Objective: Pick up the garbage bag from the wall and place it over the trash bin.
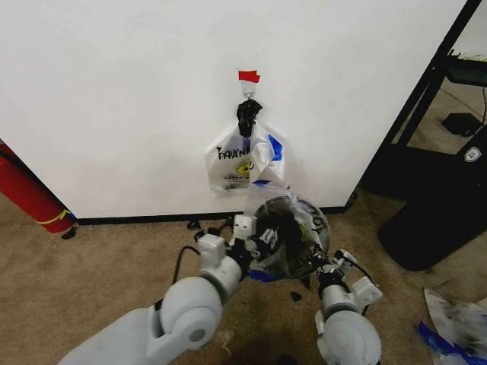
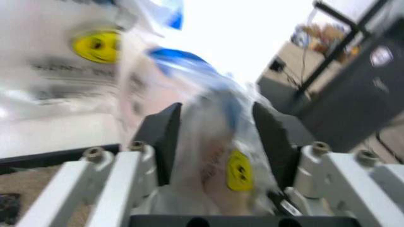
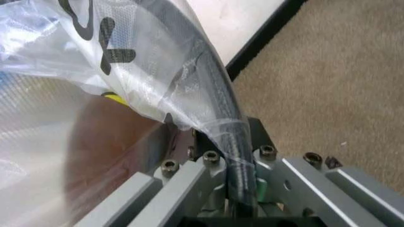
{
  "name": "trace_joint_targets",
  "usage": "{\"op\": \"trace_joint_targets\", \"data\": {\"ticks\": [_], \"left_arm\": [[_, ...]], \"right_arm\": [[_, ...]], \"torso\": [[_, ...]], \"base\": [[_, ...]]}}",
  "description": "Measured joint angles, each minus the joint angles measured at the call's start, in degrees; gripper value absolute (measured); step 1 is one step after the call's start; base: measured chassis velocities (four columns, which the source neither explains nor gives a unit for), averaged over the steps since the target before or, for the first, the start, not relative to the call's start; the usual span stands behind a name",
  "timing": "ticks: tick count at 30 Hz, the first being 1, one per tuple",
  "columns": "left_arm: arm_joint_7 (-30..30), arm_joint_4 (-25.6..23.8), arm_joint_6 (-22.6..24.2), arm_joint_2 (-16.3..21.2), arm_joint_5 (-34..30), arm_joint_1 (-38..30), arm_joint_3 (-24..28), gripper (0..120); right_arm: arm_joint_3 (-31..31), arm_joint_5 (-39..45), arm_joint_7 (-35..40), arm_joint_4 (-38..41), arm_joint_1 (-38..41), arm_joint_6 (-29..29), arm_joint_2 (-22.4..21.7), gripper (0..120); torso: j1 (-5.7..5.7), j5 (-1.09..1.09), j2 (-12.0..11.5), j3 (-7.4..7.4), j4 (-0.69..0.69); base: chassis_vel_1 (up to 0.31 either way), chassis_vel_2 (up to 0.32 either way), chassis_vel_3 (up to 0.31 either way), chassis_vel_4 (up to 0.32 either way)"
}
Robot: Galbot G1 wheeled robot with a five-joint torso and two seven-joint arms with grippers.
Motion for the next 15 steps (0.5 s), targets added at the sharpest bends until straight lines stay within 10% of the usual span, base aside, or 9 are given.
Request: {"op": "trace_joint_targets", "data": {"ticks": [15], "left_arm": [[17.3,2.9,-7.3,2.2,-21.8,19.2,-14.4,98]], "right_arm": [[3.7,11.5,5.7,1.1,2.3,-4.2,-1.2,0]], "torso": [[0.0,0.0,0.0,0.0,0.02]], "base": [[0.0,0.0,0.0,0.0]]}}
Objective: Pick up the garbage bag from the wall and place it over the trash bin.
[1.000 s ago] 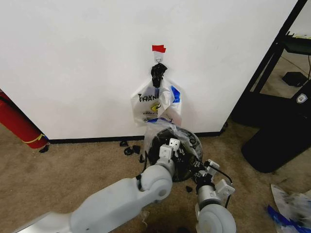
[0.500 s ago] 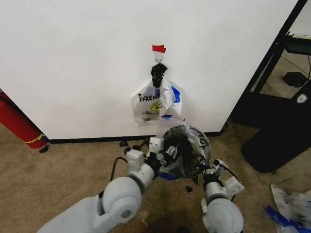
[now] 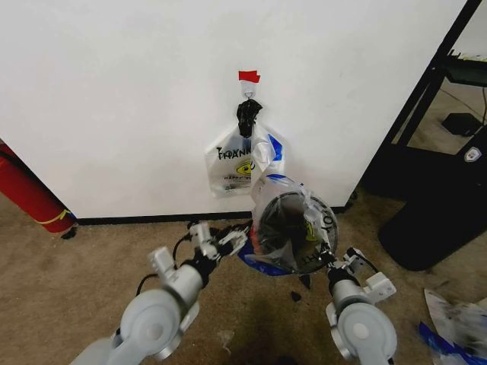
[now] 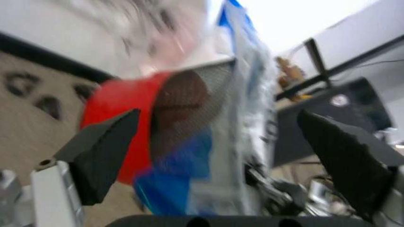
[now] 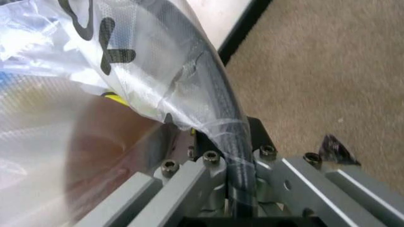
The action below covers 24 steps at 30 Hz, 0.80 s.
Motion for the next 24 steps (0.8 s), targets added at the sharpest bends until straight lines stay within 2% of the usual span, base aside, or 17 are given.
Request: {"op": "trace_joint_targets", "data": {"ticks": [4,10,14,17,20,22,24], "left_arm": [[4.1,2.6,0.5,-0.9,0.1,0.4,1.0,100],[4.7,4.6,1.0,-1.1,5.3,0.1,3.6,96],[3.0,5.3,0.6,-1.9,6.4,-0.3,4.4,80],[2.8,5.3,0.3,-1.9,6.3,-0.2,4.4,74],[2.5,5.1,-0.7,-1.8,6.3,0.0,4.6,60],[2.5,5.0,-1.0,-1.7,6.3,0.0,4.6,56],[2.3,5.0,-1.5,-1.6,6.0,-0.4,4.6,47]], "right_arm": [[1.1,3.1,2.0,1.1,0.6,-1.6,0.1,0],[1.1,3.5,2.2,2.3,0.5,-1.9,-0.2,0],[1.0,3.0,1.6,2.4,0.2,-1.9,-0.2,0],[1.0,2.5,1.4,2.2,0.3,-1.9,-0.3,0],[1.1,1.9,1.1,1.7,0.3,-1.8,-0.3,0],[1.0,1.7,1.0,1.6,0.3,-1.8,-0.2,0],[1.0,1.6,0.8,1.4,0.4,-1.8,-0.2,0]], "torso": [[0.0,-0.01,0.0,0.0,-0.02],[0.0,0.0,0.0,0.0,-0.02],[0.0,0.0,0.0,0.01,-0.02],[0.0,0.0,0.0,0.0,-0.01],[0.0,0.01,0.0,0.01,-0.01],[0.0,0.01,0.0,0.0,-0.01],[0.0,0.01,0.0,0.01,-0.01]], "base": [[0.0,0.0,0.0,0.0],[0.0,0.0,0.0,0.0],[0.0,0.0,0.0,0.0],[0.0,0.0,0.0,0.0],[0.0,0.0,0.0,0.0],[0.0,0.0,0.0,0.0],[0.0,0.0,0.0,0.0]]}}
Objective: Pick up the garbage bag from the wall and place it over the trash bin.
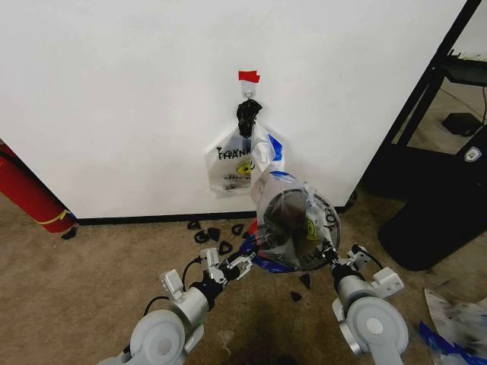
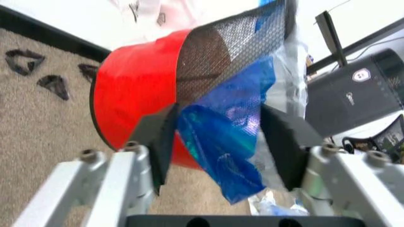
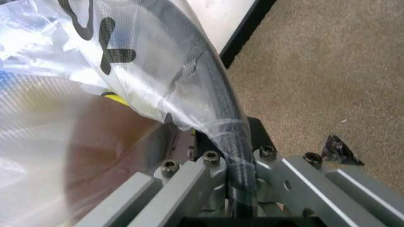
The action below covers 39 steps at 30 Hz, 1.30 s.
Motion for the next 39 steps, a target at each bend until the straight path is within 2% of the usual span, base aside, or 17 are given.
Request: {"op": "trace_joint_targets", "data": {"ticks": [11,14,18,27,32,34,39], "left_arm": [[-1.1,2.6,-1.3,-0.5,-0.4,-0.9,0.1,7],[-1.4,3.7,-1.6,-0.7,-0.4,-1.4,0.1,0],[-2.0,5.5,-1.7,-1.5,-0.1,-2.5,0.3,0],[-1.9,5.1,-0.8,-2.4,1.6,-2.2,1.4,0],[-2.3,4.1,-0.4,-1.9,5.0,-1.5,1.4,21],[-2.6,3.8,-0.4,-1.7,5.7,-1.4,1.3,24],[-5.7,0.9,1.0,0.4,10.1,-0.3,0.4,46]], "right_arm": [[-0.1,0.0,-0.2,-0.1,0.0,0.0,0.1,0],[-0.1,0.0,-0.3,-0.1,-0.1,0.0,0.1,0],[-0.3,0.2,-0.7,0.2,-0.3,-0.2,0.1,0],[-1.1,0.0,-1.4,0.9,-1.0,-0.7,0.8,0],[-1.3,-0.3,-1.9,1.2,-1.5,-0.7,0.9,0],[-1.3,-0.4,-2.0,1.2,-1.5,-0.7,0.9,0],[-1.1,-1.5,-2.5,-1.2,-0.9,-0.2,0.9,0]], "torso": [[0.0,0.0,0.0,0.0,0.0],[0.0,0.0,0.0,0.0,-0.01],[0.0,0.0,0.0,0.0,-0.01],[0.0,0.0,0.0,0.0,-0.01],[0.0,0.0,0.0,0.0,-0.01],[0.0,0.0,0.0,0.0,-0.01],[0.0,0.0,0.0,0.0,-0.01]], "base": [[0.0,0.0,0.0,0.0],[0.0,0.0,0.0,0.0],[0.0,0.0,0.0,0.0],[0.0,0.0,0.0,0.0],[0.0,0.0,0.0,0.0],[0.0,0.0,0.0,0.0],[0.0,0.0,0.0,0.0]]}}
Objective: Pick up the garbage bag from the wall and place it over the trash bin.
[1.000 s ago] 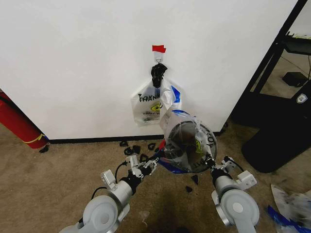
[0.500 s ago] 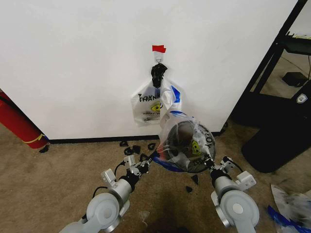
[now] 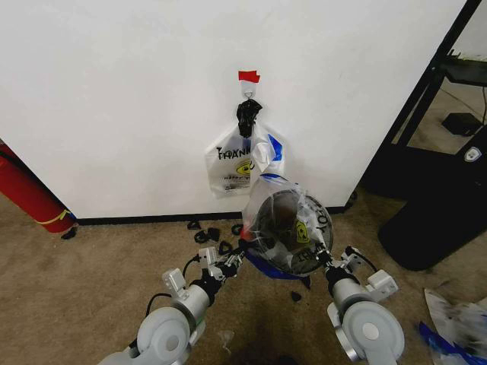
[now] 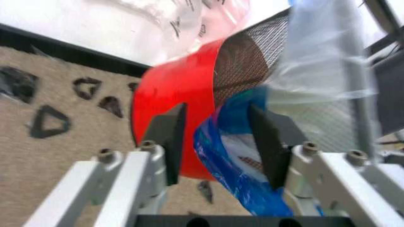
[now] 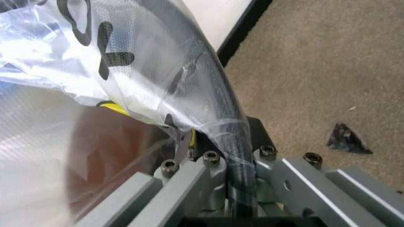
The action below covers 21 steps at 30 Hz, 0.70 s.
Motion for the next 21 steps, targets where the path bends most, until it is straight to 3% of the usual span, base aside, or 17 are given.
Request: {"op": "trace_joint_targets", "data": {"ticks": [8,13,16,21], "left_arm": [[-0.7,-5.5,1.1,3.2,5.5,2.7,-1.6,74],[-0.4,-9.0,0.4,4.7,5.7,3.3,-3.1,91],[-0.8,-9.9,0.4,5.3,2.3,-0.1,-3.3,99],[-1.3,-8.8,2.4,6.2,-4.3,-7.7,-2.6,100]], "right_arm": [[0.3,-0.4,0.0,-3.3,1.8,0.6,0.0,0],[-0.8,-2.5,-1.3,-3.1,0.3,0.6,-0.4,0],[-2.5,-6.0,-4.2,-2.7,-2.2,0.9,-1.1,0],[-4.6,-10.8,-7.4,-2.8,-4.7,1.2,-2.7,0]], "torso": [[0.0,0.0,0.0,0.0,0.01],[0.0,0.0,0.0,0.0,0.01],[0.0,0.0,0.0,0.0,-0.01],[0.0,0.0,0.0,0.0,-0.01]], "base": [[0.0,0.0,0.0,0.0],[0.0,0.0,0.0,0.0],[0.0,0.0,0.0,0.0],[0.0,0.0,0.0,0.0]]}}
